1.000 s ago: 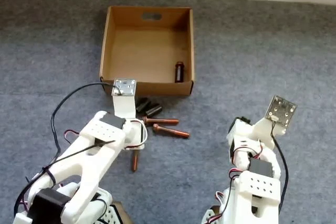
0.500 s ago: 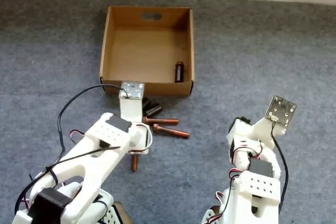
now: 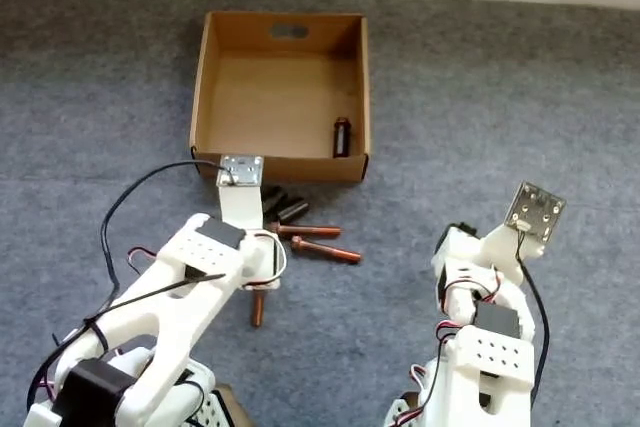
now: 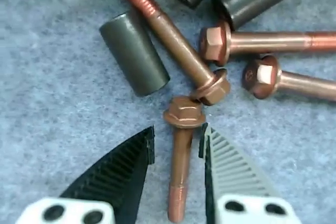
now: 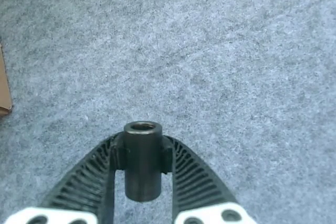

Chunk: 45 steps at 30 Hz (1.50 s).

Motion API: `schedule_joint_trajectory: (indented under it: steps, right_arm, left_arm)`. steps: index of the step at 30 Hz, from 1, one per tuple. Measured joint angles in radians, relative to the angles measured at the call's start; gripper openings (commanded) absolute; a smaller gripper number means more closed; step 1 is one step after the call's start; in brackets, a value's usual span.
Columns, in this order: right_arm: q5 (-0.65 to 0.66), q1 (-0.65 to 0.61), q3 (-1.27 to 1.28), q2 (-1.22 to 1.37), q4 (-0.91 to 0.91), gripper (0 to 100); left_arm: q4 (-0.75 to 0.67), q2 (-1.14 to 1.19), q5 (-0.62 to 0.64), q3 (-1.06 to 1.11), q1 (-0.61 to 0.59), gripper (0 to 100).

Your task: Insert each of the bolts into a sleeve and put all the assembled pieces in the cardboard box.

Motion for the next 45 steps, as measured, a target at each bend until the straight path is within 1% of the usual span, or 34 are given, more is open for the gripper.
schedule_joint_trajectory:
  steps: [34,41,45]
  right_arm:
    - [0.000,0.000,0.000,0.000,0.000,0.6]
    - [0.000,0.000,0.000,0.000,0.000,0.6]
    - [0.000,0.000,0.000,0.000,0.000,0.6]
  left_arm:
    - [-0.014,0.005,0.003,0.000,0.005,17]
    - [-0.021,0.143,0.005,-0.057,0.015,16]
    - [0.028,0.219,0.003,-0.126,0.017,15]
